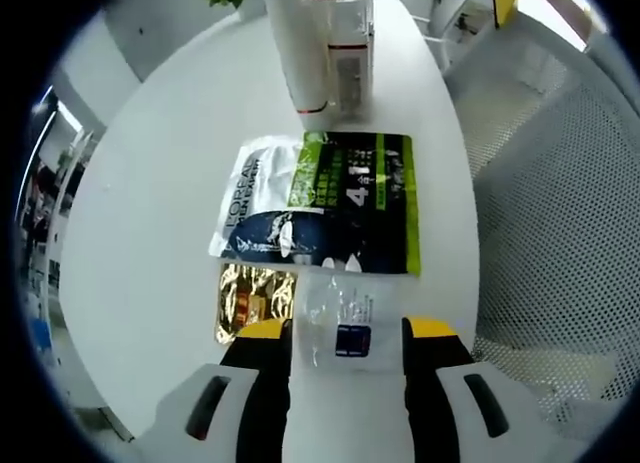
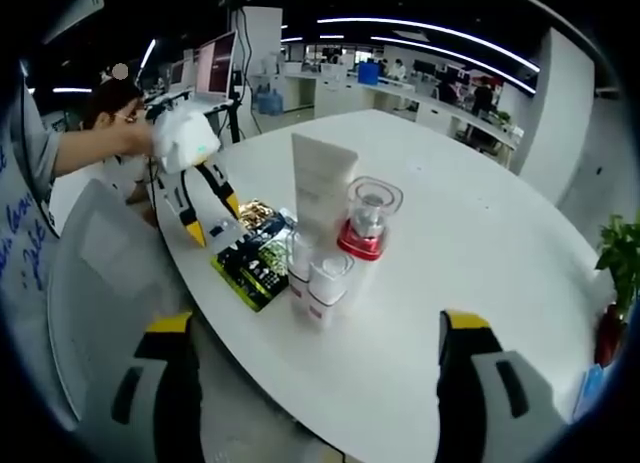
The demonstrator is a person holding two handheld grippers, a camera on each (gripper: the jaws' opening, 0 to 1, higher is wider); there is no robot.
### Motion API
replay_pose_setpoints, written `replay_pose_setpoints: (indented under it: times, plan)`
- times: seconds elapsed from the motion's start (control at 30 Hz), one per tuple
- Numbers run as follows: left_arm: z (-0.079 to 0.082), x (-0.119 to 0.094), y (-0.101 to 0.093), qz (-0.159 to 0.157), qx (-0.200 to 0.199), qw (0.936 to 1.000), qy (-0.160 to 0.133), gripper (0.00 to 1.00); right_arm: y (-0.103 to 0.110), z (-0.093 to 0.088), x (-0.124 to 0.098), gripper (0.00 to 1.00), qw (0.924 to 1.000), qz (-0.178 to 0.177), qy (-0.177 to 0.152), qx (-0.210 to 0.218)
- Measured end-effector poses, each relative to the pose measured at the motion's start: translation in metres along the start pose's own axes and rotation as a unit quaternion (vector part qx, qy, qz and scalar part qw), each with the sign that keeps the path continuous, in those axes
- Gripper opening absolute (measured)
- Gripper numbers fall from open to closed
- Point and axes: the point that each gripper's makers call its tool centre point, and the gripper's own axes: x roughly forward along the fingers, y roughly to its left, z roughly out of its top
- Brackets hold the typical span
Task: Arrange the skincare products in the storage area until every visible bottle or jar stands upright without overlapping.
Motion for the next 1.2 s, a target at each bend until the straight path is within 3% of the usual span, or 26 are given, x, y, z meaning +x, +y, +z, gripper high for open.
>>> replay_pose_setpoints:
  times: [0.47,0.97,1.2]
  plan:
    - [0.014,-0.025,0.008,0.039,-0.04,0.9973,-0.047,0.48,0.003,0.008,0.002,1.0,0.9999,0.005,-0.009,-0.011]
    - [0.033,-0.066,0.014,0.088,-0.09,0.9844,-0.123,0.59,0.003,0.014,0.003,1.0,0.9998,0.006,-0.009,-0.018]
    - [0.034,-0.078,0.012,0.106,-0.096,0.9802,-0.137,0.64,0.003,0.014,0.002,1.0,0.9998,0.006,-0.009,-0.016]
